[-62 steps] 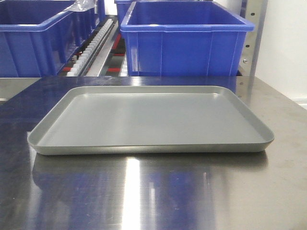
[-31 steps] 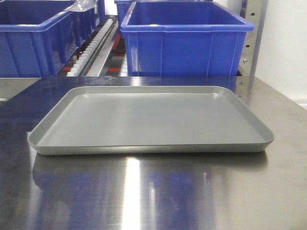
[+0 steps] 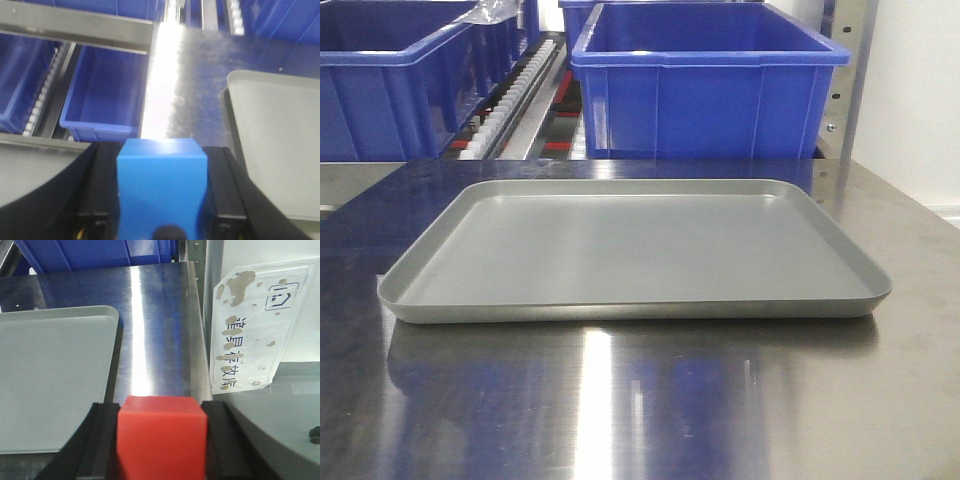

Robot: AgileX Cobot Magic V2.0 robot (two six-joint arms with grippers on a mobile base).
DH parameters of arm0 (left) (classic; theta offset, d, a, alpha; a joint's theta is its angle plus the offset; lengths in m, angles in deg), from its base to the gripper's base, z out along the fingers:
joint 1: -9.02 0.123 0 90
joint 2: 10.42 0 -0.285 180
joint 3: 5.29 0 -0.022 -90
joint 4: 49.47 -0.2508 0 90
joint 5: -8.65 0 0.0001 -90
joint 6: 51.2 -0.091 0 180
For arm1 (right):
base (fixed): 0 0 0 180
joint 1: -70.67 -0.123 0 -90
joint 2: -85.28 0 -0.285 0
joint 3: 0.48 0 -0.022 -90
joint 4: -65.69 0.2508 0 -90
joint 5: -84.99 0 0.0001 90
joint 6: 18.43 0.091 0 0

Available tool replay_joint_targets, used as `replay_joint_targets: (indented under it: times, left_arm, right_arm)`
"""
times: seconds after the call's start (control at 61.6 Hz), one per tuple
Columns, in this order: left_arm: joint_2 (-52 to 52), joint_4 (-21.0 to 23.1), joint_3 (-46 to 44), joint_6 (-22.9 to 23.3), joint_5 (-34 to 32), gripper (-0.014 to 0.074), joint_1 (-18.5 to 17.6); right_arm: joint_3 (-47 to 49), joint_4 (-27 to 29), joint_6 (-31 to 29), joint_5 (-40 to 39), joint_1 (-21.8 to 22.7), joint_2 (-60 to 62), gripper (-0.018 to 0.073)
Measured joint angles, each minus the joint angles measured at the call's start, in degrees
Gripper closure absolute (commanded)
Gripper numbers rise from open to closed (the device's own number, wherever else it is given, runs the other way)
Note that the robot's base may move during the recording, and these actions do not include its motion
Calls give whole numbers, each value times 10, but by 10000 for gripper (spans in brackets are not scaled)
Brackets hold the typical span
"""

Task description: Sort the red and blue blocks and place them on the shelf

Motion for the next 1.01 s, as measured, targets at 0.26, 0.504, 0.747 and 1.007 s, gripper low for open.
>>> replay_joint_targets:
  times: [0.26, 0.504, 0.747, 1.007]
  left_arm:
    - [-27, 0, 0, 0, -28, 470, 0]
    - [-27, 0, 0, 0, -30, 470, 0]
    - [-27, 0, 0, 0, -30, 470, 0]
    - [-27, 0, 0, 0, -30, 470, 0]
  right_arm:
    - [0, 0, 0, 0, 0, 0, 502]
    - [0, 0, 0, 0, 0, 0, 502]
    - [0, 0, 0, 0, 0, 0, 502]
    - [0, 0, 0, 0, 0, 0, 502]
